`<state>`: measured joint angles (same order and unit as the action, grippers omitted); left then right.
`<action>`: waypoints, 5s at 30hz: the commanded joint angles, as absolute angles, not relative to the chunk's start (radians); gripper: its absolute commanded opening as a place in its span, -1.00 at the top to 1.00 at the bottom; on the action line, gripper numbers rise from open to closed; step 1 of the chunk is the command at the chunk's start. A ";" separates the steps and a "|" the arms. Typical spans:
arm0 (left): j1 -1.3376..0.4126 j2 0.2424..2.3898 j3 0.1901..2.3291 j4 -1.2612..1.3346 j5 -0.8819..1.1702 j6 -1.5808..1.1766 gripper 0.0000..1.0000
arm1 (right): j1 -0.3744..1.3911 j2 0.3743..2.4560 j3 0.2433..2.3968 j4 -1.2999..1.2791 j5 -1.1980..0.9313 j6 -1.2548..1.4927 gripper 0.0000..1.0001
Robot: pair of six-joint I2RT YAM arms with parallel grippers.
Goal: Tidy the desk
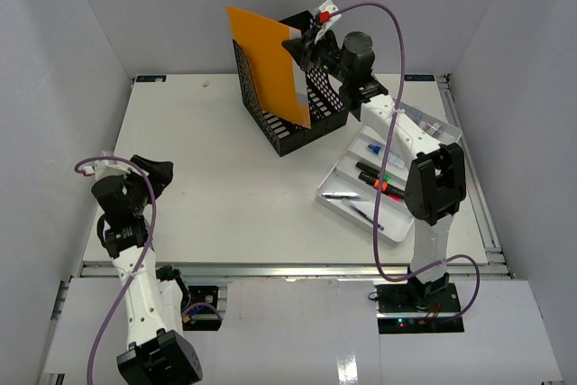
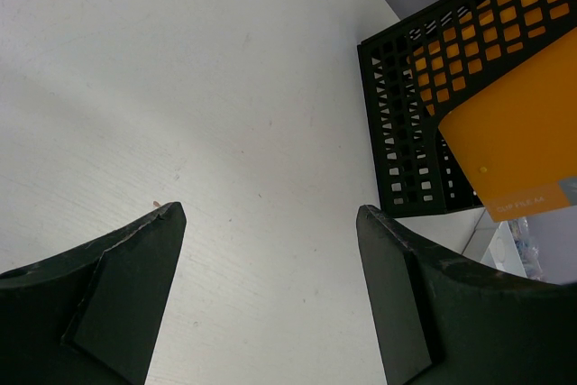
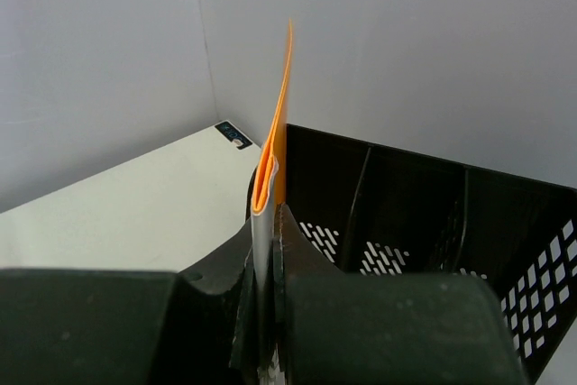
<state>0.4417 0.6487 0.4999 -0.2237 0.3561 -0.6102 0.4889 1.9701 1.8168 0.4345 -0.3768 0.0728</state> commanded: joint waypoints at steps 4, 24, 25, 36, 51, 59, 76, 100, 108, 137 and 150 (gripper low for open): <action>0.440 0.638 0.497 -0.204 0.371 -0.601 -0.75 | 0.499 1.927 1.810 0.571 -0.359 0.209 0.85; 0.440 0.641 0.497 -0.213 0.368 -0.595 -0.75 | 0.514 1.966 1.742 0.854 -0.382 0.170 0.85; 0.440 0.644 0.496 -0.212 0.369 -0.594 -0.75 | 0.515 1.968 1.747 0.858 -0.380 0.170 0.85; 0.442 0.655 0.497 -0.206 0.374 -0.595 -0.75 | 0.531 2.016 1.735 0.939 -0.432 0.142 0.85; 0.440 0.676 0.499 -0.193 0.385 -0.594 -0.75 | 0.537 2.071 1.788 1.000 -0.413 0.236 0.85; 0.442 0.684 0.495 -0.190 0.393 -0.594 -0.75 | 0.550 2.099 1.830 0.997 -0.374 0.247 0.85; 0.415 0.857 0.440 -0.008 0.659 -0.669 -0.66 | 0.578 2.169 1.847 0.991 -0.289 0.265 0.85; -0.231 1.760 1.049 0.169 0.170 -0.871 -0.46 | 0.575 2.118 1.805 0.953 -0.241 0.305 0.85; -0.270 1.829 1.104 0.091 0.155 -0.846 0.49 | 0.575 2.133 1.833 0.954 -0.238 0.312 0.85; -0.346 1.888 1.092 0.085 0.243 -0.788 1.00 | 0.564 2.238 1.961 0.982 -0.248 0.258 0.85; -0.362 1.928 1.091 0.094 0.279 -0.766 1.00 | 0.566 2.323 2.041 1.038 -0.307 0.279 0.85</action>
<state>-0.3027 1.8767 1.1255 0.1952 0.1449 -0.8228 0.5510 2.3061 2.0031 0.9604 -0.2951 0.2802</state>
